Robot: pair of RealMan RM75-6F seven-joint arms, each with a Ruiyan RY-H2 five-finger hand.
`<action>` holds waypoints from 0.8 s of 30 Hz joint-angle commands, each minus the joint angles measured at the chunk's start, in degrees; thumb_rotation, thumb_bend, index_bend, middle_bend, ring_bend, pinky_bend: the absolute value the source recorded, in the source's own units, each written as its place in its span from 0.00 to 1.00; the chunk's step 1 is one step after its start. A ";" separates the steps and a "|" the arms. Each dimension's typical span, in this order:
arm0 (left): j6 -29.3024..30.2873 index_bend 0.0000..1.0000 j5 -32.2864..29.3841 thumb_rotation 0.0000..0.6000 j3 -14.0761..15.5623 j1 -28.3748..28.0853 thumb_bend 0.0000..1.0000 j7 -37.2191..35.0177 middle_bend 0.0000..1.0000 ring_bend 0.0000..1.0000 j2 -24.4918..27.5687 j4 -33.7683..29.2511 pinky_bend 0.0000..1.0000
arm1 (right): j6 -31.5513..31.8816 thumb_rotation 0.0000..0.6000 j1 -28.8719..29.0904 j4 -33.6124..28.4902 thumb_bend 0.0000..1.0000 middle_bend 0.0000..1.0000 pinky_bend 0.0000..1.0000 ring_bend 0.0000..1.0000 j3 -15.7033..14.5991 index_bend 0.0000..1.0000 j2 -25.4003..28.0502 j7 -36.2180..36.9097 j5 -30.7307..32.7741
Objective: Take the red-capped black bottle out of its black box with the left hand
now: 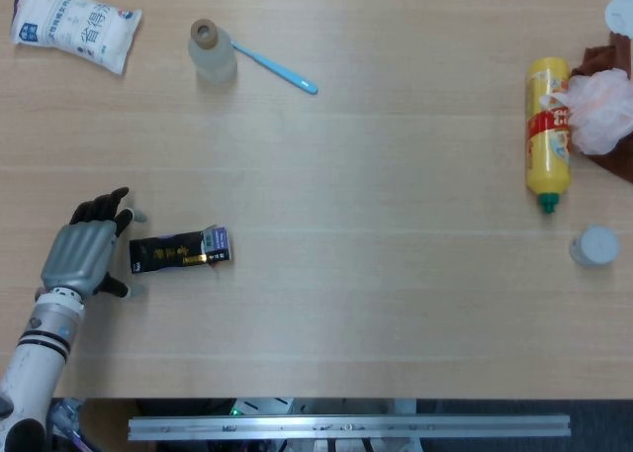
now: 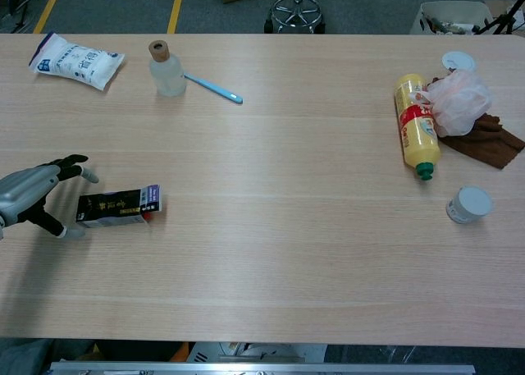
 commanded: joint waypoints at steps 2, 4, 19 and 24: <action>-0.06 0.24 -0.13 1.00 0.03 -0.06 0.02 -0.10 0.00 0.00 -0.05 0.15 0.06 | 0.02 1.00 -0.02 0.00 0.08 0.16 0.23 0.08 0.00 0.17 0.00 -0.01 -0.02; -0.06 0.25 -0.17 1.00 0.04 -0.09 0.02 -0.17 0.00 0.00 -0.07 0.20 0.06 | 0.01 1.00 -0.02 0.00 0.08 0.16 0.23 0.09 0.00 0.17 -0.01 -0.02 -0.03; -0.08 0.27 -0.41 1.00 0.17 -0.31 0.02 -0.30 0.00 0.00 -0.23 0.28 0.06 | -0.19 1.00 -0.08 0.32 0.08 0.16 0.23 0.09 -0.04 0.17 -0.21 0.25 0.12; -0.14 0.27 -0.47 1.00 0.03 -0.44 0.02 -0.65 0.00 0.00 -0.20 -0.22 0.06 | -0.19 1.00 -0.08 0.45 0.08 0.16 0.23 0.09 -0.04 0.17 -0.29 0.39 0.06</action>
